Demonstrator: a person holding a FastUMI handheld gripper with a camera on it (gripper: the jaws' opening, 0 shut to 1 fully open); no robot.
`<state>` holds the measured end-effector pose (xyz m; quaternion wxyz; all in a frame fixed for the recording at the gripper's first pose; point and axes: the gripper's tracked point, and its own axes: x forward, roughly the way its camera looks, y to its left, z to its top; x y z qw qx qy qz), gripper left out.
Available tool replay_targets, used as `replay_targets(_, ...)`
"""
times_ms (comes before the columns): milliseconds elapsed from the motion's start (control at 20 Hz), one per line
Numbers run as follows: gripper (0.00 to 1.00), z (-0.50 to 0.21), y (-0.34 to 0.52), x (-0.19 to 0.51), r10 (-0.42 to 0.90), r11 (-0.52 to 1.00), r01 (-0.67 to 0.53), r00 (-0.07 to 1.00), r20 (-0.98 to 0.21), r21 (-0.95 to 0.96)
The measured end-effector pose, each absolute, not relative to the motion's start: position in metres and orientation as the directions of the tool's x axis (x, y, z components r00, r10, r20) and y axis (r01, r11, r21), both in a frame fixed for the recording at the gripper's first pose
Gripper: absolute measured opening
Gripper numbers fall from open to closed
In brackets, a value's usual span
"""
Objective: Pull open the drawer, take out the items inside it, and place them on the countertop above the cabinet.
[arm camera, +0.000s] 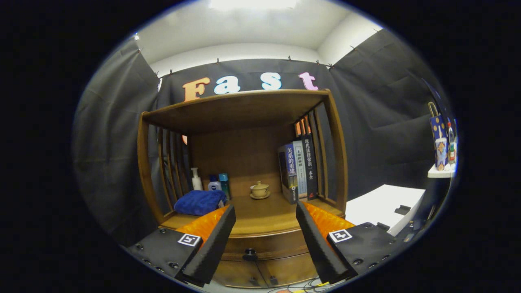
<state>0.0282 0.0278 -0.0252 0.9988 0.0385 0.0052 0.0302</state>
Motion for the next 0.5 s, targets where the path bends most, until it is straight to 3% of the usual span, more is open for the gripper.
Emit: replay_targets(500,0.99,-0.149,0.060,0.073,0.103,0.994,-0.099,0.987,-0.121,0.037)
